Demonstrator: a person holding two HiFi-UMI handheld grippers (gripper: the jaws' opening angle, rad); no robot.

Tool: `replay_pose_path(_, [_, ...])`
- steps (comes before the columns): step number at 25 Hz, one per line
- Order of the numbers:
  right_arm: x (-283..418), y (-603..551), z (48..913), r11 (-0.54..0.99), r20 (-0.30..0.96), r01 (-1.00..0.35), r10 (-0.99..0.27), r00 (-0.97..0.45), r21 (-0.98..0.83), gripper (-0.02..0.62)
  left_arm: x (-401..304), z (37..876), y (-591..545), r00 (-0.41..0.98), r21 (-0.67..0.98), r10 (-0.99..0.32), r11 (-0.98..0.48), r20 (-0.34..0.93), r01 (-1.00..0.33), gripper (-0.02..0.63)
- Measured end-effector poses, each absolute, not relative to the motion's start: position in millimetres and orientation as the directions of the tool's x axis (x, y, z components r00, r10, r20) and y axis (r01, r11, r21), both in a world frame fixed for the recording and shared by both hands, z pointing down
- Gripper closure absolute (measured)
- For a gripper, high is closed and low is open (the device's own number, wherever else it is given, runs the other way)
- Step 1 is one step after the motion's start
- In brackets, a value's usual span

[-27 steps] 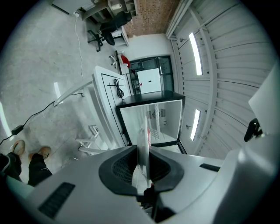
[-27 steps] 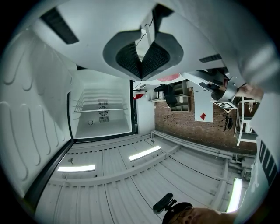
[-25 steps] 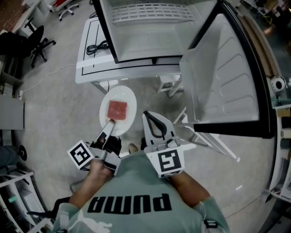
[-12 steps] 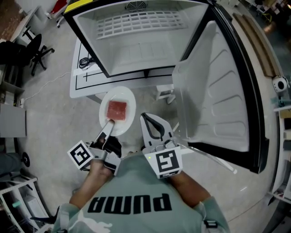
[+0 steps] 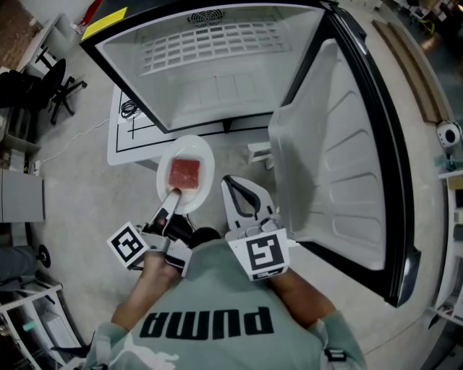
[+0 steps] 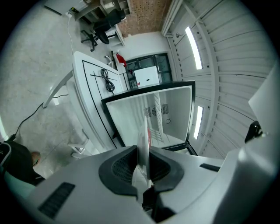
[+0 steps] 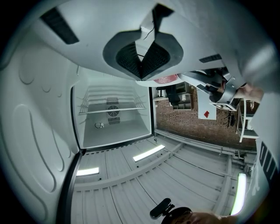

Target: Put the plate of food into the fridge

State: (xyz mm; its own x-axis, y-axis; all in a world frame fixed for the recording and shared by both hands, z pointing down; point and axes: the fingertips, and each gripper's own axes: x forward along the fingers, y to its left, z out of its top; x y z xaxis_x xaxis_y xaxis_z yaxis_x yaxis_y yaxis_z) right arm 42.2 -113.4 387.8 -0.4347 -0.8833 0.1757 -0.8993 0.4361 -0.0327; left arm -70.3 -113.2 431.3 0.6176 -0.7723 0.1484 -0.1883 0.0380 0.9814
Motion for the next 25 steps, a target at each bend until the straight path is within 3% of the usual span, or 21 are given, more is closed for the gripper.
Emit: replay_pose_path(25, [61.1,-169.7,387.7,0.305,0.224,-0.952,-0.926,-0.304,-0.031,0.591,-44.0,436.5,-195.6,0.704,0.984,-0.697,0.007,0.133,-0.179,0.568])
